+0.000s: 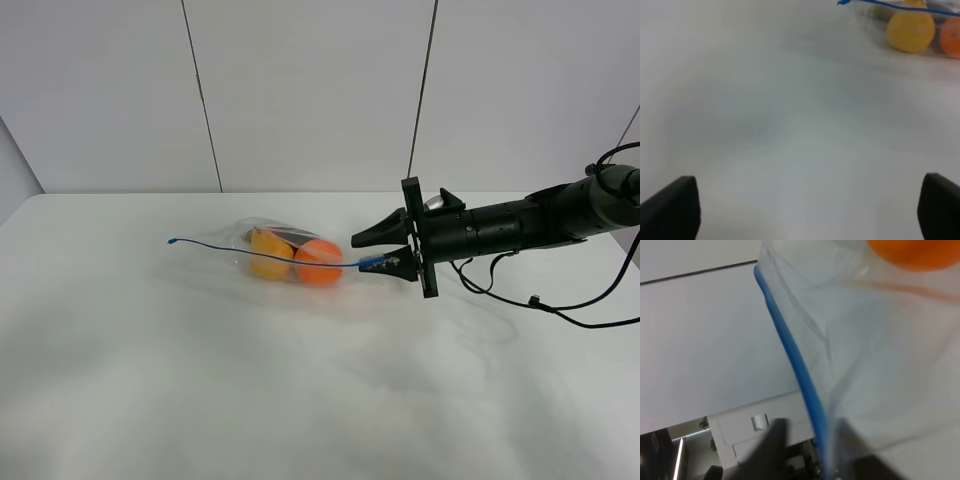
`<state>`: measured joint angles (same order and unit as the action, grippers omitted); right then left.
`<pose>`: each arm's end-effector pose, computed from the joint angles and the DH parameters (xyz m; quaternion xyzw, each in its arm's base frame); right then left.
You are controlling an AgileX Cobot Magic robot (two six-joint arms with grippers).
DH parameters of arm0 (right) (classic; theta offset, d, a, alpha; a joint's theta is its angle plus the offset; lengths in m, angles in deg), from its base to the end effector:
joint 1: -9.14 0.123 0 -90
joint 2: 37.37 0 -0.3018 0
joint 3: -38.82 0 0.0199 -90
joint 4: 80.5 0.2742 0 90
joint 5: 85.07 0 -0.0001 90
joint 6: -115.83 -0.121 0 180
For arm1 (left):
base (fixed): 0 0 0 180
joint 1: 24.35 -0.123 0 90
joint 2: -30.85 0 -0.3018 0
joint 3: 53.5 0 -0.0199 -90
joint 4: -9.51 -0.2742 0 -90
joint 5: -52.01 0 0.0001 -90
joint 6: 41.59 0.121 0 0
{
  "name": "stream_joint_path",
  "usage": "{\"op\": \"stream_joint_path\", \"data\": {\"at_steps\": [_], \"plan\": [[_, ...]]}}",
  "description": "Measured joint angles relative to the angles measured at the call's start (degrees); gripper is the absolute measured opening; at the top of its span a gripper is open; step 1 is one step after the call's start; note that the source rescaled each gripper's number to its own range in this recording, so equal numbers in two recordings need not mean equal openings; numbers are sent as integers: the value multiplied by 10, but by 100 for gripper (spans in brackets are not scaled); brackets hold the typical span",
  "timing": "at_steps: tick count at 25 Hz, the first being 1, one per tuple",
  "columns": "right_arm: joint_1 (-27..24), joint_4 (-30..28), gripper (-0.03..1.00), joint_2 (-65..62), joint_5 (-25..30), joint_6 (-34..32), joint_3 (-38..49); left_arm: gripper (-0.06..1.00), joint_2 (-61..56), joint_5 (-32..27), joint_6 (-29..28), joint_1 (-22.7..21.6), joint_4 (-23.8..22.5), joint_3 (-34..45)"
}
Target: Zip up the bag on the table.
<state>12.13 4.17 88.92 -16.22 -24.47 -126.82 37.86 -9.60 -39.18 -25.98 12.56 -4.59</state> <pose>0.3810 0.1325 0.1265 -0.1076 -0.8096 -0.5770 0.0068 0.0237 -0.0050 0.2741 0.0071 0.8547 -0.0083 0.5190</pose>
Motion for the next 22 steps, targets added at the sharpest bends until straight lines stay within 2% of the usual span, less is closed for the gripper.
{"op": "stream_joint_path", "data": {"at_steps": [2,4,5,8,11,12,16,20,22], "plan": [[0,-11,83,0,0,1,-1,100,0,0,0,0,0,0],[0,-49,94,-2,0,-1,-17,100,0,0,0,0,0,0],[0,-74,97,-4,0,-9,-30,100,0,0,0,0,0,0],[0,-200,99,-16,-13,-71,-96,100,0,0,0,0,0,0],[1,-390,100,-25,-28,-168,-176,100,0,0,0,0,0,0],[1,-471,100,-26,-30,-208,-203,100,0,0,0,0,0,0],[1,-687,100,-26,-23,-338,-287,100,0,0,0,0,0,0],[1,-807,100,-28,0,-373,-330,100,0,0,0,0,0,0],[0,-827,100,-32,4,-376,-334,100,0,0,0,0,0,0]]}}
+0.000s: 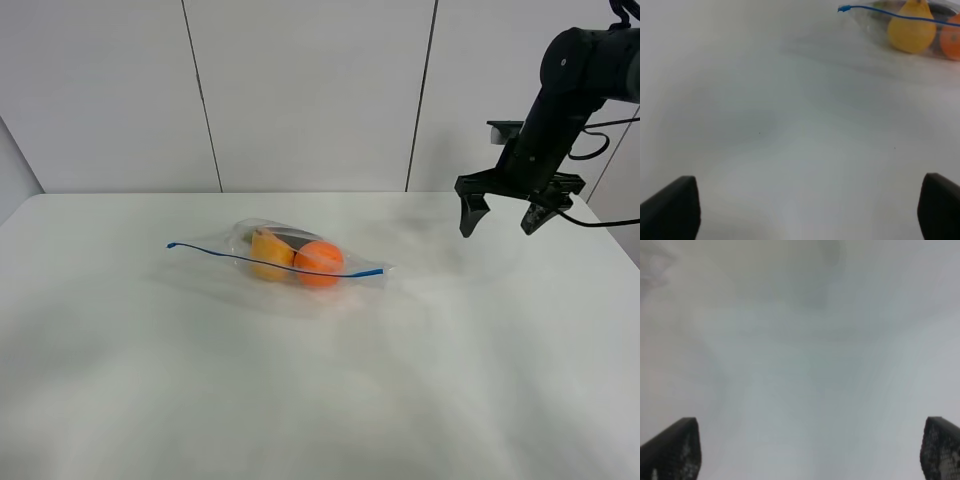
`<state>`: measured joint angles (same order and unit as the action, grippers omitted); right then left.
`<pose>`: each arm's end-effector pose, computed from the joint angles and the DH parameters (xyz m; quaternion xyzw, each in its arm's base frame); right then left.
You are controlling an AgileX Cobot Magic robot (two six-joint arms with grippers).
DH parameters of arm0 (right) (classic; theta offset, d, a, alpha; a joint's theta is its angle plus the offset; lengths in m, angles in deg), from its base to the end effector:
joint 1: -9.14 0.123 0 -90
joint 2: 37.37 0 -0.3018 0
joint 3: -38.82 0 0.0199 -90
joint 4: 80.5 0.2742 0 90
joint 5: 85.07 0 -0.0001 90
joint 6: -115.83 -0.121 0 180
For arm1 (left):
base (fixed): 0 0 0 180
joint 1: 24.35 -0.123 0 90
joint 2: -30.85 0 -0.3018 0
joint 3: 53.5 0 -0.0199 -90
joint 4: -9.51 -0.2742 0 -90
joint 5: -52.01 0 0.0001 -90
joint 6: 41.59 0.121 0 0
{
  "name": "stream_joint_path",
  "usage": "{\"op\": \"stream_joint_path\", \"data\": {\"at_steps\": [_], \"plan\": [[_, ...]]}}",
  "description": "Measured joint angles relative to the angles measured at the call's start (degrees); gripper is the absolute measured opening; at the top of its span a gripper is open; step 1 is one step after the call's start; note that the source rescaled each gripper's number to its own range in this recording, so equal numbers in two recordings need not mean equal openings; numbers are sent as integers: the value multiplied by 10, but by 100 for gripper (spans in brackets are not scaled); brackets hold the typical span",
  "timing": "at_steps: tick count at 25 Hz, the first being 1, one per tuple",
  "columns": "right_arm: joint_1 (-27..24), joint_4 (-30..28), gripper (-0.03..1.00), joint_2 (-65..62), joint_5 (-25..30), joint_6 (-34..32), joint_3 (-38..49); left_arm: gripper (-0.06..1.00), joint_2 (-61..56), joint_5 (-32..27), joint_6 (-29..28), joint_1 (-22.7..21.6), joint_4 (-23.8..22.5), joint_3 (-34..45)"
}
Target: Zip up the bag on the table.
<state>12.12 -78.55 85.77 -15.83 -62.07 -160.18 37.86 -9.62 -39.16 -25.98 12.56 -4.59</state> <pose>0.4488 0.0272 0.2079 -0.0391 0.9974 0.0167 0.0576 0.0237 -0.0050 0.2740 0.0073 0.8548 -0.0082 0.5188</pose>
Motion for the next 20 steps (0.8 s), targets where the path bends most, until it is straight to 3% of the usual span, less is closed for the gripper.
{"op": "stream_joint_path", "data": {"at_steps": [8,20], "plan": [[0,6,100,-68,1,-2,45,100,0,-1,0,0,0,0],[0,7,100,-436,3,1,411,100,0,-1,0,0,0,0]]}}
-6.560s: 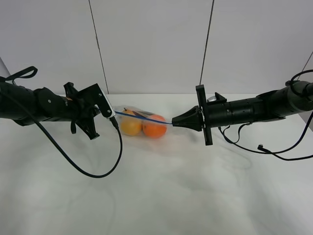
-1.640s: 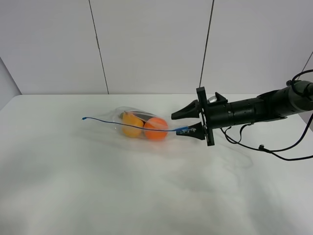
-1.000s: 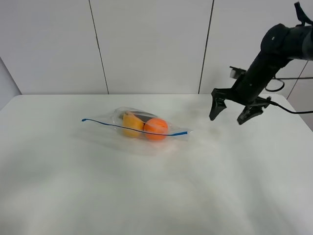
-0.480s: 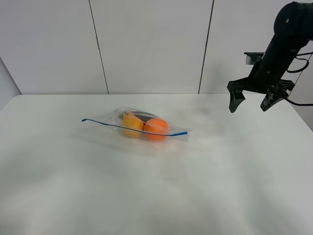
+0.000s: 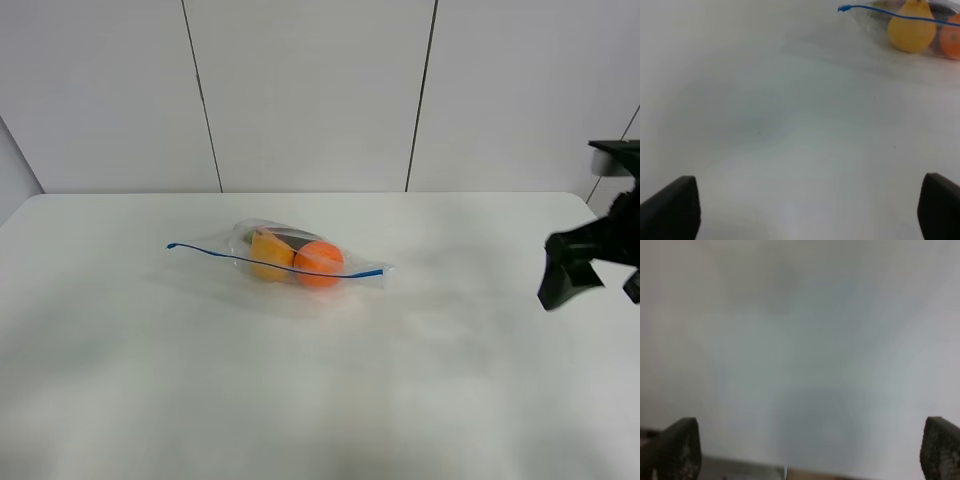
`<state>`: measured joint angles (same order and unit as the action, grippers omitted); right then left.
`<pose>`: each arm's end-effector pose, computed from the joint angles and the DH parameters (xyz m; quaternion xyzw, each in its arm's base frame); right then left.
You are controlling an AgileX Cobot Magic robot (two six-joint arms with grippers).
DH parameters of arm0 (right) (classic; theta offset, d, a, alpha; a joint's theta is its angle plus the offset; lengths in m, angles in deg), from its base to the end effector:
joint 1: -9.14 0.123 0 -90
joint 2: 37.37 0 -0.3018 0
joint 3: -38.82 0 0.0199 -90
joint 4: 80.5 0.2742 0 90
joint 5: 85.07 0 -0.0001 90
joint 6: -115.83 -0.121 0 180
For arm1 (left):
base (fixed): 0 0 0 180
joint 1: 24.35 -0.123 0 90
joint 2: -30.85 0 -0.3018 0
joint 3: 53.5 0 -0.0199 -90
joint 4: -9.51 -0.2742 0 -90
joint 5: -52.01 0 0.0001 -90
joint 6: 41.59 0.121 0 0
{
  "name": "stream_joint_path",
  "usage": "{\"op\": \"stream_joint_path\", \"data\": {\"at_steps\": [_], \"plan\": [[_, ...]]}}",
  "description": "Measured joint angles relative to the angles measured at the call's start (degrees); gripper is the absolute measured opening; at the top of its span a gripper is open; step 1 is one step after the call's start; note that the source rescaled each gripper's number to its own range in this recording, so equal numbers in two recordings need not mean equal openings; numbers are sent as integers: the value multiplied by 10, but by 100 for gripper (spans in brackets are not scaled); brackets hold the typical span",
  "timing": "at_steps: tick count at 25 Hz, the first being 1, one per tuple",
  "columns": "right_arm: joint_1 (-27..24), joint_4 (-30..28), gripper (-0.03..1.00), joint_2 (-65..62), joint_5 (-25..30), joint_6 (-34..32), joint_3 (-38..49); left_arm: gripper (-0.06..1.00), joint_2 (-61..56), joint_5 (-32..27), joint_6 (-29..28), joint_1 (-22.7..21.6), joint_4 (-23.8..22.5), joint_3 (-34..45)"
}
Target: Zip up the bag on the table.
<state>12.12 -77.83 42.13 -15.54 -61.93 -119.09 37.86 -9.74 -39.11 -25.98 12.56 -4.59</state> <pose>0.2356 0.0176 0.2647 -0.0390 0.9960 0.0229 0.0772 0.0236 -0.0050 0.2738 0.0077 0.8553 -0.0080 0.5179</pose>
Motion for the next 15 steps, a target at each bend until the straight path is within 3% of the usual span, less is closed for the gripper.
{"op": "stream_joint_path", "data": {"at_steps": [3,10,15], "plan": [[0,0,100,-68,-10,1,64,100,0,0,0,0,0,0],[0,0,100,-343,-115,14,248,100,0,0,0,0,0,0],[0,2,100,-517,-107,29,269,100,0,0,0,0,0,0]]}}
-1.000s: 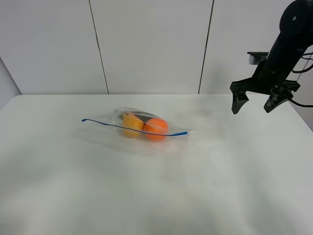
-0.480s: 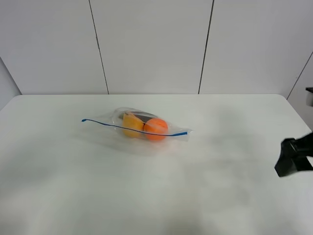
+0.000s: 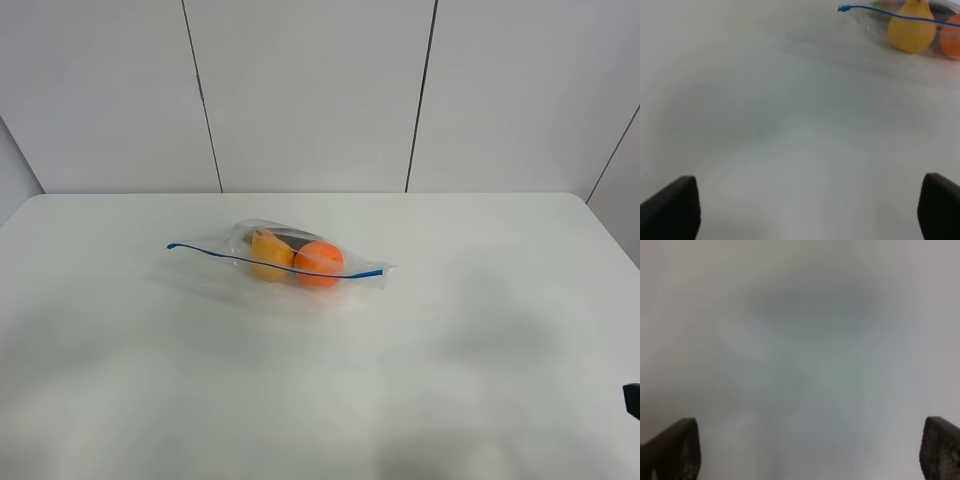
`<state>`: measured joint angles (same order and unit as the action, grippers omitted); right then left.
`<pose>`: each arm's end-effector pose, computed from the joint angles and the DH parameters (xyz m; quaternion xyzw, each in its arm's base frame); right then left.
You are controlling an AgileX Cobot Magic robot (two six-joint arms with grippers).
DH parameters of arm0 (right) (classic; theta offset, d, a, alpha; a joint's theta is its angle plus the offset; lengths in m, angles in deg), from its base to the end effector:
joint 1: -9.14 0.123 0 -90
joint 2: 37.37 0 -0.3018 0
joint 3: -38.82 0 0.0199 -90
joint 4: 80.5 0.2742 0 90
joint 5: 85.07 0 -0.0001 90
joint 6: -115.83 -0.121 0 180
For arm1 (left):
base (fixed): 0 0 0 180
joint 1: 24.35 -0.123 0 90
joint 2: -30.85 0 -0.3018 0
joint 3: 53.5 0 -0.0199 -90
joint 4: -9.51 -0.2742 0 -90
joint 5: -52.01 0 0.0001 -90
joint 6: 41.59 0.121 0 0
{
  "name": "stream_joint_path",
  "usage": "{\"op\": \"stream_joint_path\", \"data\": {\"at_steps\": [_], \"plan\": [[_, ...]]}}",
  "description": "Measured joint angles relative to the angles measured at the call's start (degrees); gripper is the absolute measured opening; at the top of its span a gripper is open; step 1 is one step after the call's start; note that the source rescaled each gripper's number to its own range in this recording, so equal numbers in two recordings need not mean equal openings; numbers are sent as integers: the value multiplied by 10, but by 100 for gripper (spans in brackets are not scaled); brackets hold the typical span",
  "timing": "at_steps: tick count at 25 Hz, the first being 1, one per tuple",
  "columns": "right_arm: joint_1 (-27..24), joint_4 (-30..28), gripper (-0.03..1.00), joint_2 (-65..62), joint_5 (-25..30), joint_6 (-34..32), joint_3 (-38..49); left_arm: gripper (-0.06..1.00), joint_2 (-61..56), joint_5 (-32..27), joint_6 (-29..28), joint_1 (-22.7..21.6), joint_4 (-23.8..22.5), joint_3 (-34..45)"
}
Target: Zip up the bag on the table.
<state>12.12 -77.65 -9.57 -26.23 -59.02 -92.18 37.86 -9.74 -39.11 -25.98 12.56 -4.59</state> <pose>0.0796 0.0093 0.2593 -0.0618 0.9237 0.0174 0.3778 0.0236 -0.0050 0.2738 0.0077 0.8553 -0.0080 0.5179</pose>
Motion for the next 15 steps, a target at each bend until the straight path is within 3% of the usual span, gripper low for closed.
{"op": "stream_joint_path", "data": {"at_steps": [8,15], "plan": [[0,2,100,-189,0,1,3,100,0,0,0,0,0,0],[2,3,100,-207,1,1,5,100,0,0,0,0,0,0]]}}
